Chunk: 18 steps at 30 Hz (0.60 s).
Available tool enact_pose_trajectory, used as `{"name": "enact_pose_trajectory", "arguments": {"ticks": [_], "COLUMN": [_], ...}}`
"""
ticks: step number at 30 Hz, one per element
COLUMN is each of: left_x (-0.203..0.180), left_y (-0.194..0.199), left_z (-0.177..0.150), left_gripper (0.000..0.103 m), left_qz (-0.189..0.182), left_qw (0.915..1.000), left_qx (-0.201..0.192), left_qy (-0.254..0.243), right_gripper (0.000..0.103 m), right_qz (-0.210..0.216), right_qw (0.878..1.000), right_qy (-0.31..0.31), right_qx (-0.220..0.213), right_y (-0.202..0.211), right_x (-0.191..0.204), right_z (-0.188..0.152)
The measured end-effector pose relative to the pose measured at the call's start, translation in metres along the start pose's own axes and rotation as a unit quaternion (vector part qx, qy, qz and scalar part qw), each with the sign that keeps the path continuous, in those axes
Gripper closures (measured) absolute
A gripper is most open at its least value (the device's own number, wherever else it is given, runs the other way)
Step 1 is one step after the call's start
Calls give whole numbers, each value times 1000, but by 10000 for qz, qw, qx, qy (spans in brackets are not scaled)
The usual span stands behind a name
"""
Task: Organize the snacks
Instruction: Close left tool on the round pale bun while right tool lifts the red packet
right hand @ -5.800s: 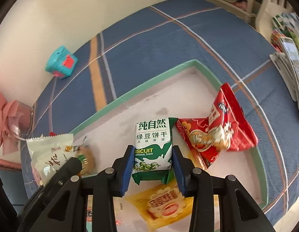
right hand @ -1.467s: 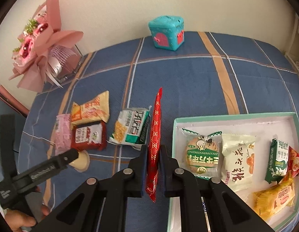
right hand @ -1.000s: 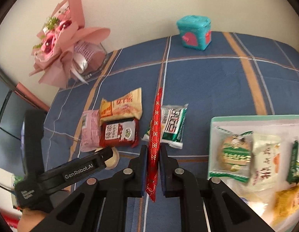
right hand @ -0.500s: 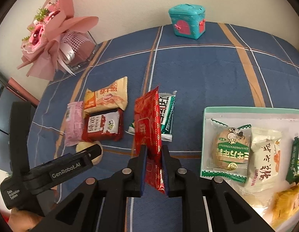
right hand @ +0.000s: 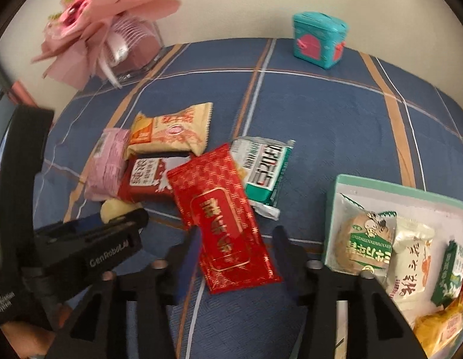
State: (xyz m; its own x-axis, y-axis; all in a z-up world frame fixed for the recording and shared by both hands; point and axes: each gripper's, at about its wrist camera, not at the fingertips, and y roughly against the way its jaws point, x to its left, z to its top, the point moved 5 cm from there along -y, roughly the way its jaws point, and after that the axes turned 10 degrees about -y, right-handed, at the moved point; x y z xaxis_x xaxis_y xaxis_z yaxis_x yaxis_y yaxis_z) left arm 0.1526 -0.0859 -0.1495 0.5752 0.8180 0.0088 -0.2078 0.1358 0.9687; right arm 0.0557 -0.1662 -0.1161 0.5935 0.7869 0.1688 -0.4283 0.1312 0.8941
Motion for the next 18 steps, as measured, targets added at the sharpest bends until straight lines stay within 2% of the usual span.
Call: {"name": "enact_pose_trajectory", "arguments": {"ticks": [4,11,18], "left_x": [11,20,25], "left_y": [4,6,4], "left_z": [0,-3,-1], "left_gripper": [60,59,59], "left_qz": [-137,-163,-235], "left_qw": [9998,9997,9995], "left_qx": [5,39,26], "left_qy": [138,164,225], "right_gripper": [36,34,36], "right_qz": [-79,-536,-553], "right_qw": [9994,9953,9965], "right_qy": [343,807,599], "right_qx": [32,82,173], "right_y": [-4,-19,-24], "right_x": [12,21,15], "right_z": [-5,-14,-14]}}
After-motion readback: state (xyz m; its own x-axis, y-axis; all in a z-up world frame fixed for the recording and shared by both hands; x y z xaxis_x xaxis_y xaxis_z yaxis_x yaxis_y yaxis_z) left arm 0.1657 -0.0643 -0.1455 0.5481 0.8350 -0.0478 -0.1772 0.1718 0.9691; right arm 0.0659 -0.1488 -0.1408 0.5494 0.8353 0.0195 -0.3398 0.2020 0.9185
